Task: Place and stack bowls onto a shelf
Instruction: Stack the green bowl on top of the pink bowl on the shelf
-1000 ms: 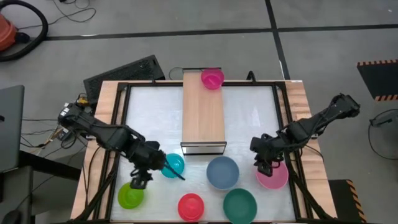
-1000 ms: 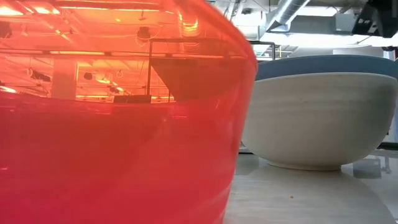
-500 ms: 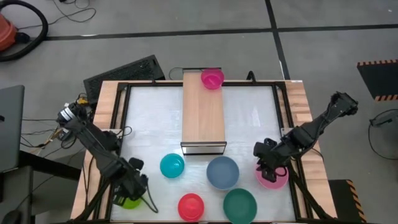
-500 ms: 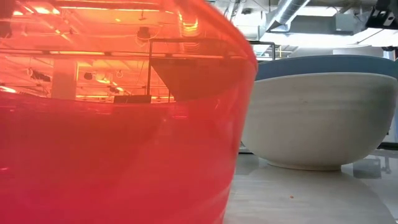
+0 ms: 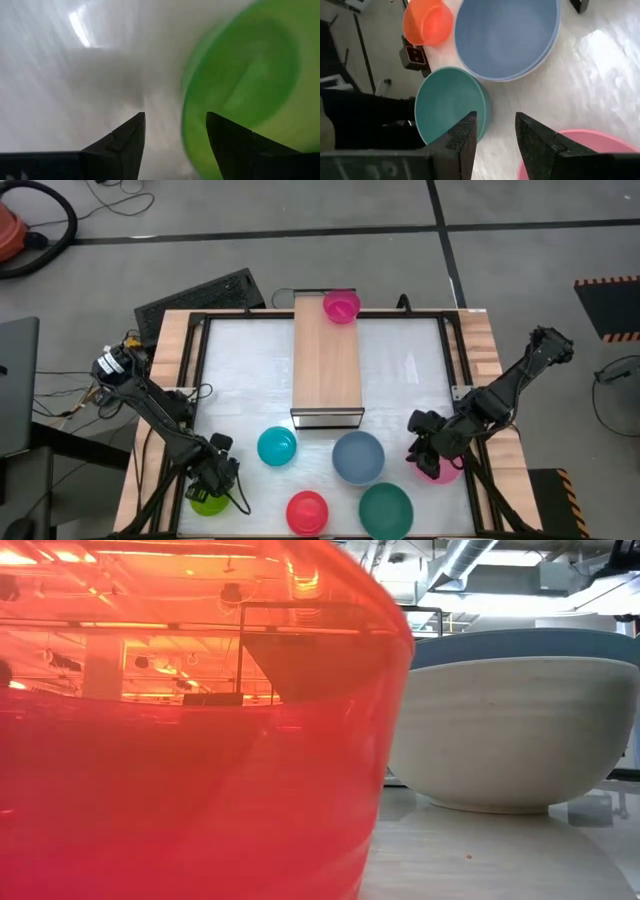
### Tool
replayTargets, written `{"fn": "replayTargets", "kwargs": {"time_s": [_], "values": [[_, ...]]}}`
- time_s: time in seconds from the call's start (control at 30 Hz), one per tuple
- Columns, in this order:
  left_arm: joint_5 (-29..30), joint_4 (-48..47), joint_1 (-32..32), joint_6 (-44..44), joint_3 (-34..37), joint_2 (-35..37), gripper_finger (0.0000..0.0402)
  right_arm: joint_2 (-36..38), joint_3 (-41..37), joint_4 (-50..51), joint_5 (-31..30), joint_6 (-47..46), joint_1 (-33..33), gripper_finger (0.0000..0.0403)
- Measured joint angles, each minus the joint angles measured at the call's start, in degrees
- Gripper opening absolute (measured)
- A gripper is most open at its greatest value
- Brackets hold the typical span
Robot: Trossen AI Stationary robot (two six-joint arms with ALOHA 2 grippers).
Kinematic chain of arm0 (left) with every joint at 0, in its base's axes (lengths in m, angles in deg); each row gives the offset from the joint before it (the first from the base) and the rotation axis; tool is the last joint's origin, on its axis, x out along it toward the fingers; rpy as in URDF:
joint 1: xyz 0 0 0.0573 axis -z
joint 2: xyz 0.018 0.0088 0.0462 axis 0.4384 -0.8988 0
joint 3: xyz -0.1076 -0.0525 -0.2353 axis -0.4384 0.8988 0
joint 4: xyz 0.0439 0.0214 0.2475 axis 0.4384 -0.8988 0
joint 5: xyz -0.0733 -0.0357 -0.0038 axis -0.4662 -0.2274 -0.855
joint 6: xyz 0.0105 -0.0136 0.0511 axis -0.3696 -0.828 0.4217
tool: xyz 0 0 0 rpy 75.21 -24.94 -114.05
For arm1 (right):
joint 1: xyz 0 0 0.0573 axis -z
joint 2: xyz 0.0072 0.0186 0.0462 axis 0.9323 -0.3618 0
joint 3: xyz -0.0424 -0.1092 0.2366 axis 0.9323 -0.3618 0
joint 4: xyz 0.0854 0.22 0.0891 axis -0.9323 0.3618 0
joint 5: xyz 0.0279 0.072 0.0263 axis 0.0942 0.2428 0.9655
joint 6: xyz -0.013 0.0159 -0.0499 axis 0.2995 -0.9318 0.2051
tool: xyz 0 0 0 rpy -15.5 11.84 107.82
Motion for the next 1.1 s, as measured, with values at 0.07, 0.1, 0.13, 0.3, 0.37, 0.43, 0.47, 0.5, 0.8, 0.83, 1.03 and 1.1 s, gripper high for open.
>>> {"fn": "replayTargets", "kwargs": {"time_s": [0.07,0.1,0.13,0.3,0.37,0.43,0.47,0.5,0.8,0.83,1.03,1.1], "values": [[-1.3,-0.3,-0.1,-1.9,1.2,0.0,0.0178,0.0,0.0,0.0,-0.1,-1.3,0.0,0.0161],[-1.9,-0.9,-0.2,-2.6,1.4,0.0,0.0166,0.0,0.0,0.0,-0.1,-1.8,0.0,0.0161],[-2.5,-1.4,-0.2,-3.5,1.5,0.0,0.0148,0.0,0.0,0.0,-0.1,-2.0,0.0,0.0161],[-3.0,-1.2,-0.2,-6.8,1.6,0.0,0.0022,0.0,0.0,0.3,-4.4,-2.5,0.1,0.0161],[-1.4,-1.2,-0.2,-9.2,1.6,0.0,0.001,0.0,0.0,0.3,-6.0,-2.5,0.1,0.0161],[-0.6,-1.2,-0.5,-12.6,1.6,0.0,0.0004,0.0,0.0,0.4,-6.7,-2.5,0.1,0.0161],[-1.3,-1.1,-0.9,-14.5,1.6,0.0,0.0002,0.0,0.0,0.3,-7.0,-2.5,0.1,0.0161],[-2.3,-1.1,-1.3,-16.3,1.6,0.0,0.0002,0.0,0.0,0.4,-7.0,-2.5,0.1,0.0161],[-4.1,-2.0,-5.6,-31.2,-4.9,5.5,0.0,0.0,0.0,0.5,-7.0,-2.4,0.1,0.0161],[-3.6,-2.3,-6.4,-32.8,-6.1,6.6,0.0,0.0,0.0,0.5,-7.0,-2.4,0.1,0.0161],[7.2,-6.7,-13.7,-41.8,-14.1,14.0,0.0,0.0,0.0,0.5,-7.9,-2.3,0.1,0.0161],[12.0,-8.7,-17.4,-42.3,-17.1,16.1,0.0,0.0,0.0,0.5,-8.9,-2.2,0.2,0.0161]]}}
